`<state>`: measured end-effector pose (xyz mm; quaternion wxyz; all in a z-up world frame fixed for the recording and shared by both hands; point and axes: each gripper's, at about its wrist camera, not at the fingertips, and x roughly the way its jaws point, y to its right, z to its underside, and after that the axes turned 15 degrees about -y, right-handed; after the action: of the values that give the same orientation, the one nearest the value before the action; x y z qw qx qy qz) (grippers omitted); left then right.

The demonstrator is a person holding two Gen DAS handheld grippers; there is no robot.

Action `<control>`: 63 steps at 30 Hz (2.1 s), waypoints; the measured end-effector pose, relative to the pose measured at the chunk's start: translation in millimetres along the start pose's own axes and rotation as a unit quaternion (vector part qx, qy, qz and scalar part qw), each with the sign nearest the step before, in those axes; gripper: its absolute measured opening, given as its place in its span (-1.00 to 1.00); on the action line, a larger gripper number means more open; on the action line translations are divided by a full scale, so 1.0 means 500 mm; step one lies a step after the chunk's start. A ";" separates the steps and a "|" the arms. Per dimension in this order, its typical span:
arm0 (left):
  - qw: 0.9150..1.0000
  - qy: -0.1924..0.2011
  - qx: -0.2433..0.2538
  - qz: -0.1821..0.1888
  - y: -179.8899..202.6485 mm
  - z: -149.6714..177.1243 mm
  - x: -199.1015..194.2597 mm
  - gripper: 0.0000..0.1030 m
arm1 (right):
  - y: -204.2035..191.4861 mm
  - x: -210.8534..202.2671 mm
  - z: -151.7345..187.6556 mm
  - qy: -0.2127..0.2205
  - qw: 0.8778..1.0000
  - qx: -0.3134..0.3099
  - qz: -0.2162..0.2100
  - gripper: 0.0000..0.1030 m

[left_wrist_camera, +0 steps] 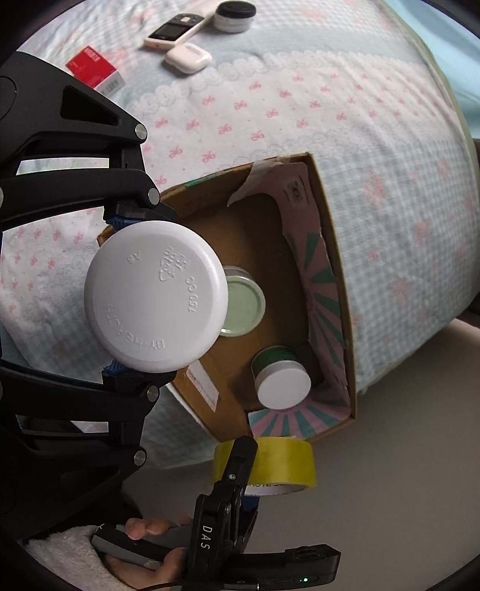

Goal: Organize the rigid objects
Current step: 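Carry the bottle and tape roll into the cardboard box and open both tools, then lift both tools out of the box toward the remaining objects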

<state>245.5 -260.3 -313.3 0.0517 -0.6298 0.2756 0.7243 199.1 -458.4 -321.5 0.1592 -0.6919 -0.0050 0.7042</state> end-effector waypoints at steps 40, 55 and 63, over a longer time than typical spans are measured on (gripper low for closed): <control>0.997 0.020 -0.018 -0.072 0.037 0.060 -0.022 1.00 | -0.006 0.021 0.038 0.097 0.995 0.010 -0.003 1.00; 0.989 0.077 -0.067 -0.102 -0.012 0.219 -0.152 0.99 | -0.108 -0.071 0.096 0.119 0.992 -0.029 -0.003 1.00; 0.980 0.102 -0.104 -0.133 -0.084 0.350 -0.229 1.00 | -0.218 -0.153 0.142 0.136 0.987 -0.082 -0.020 1.00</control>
<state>131.7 -112.6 -210.2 0.0532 -0.7331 0.1166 0.6679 153.0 -357.7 -219.3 0.1147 -0.7920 -0.0550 0.5971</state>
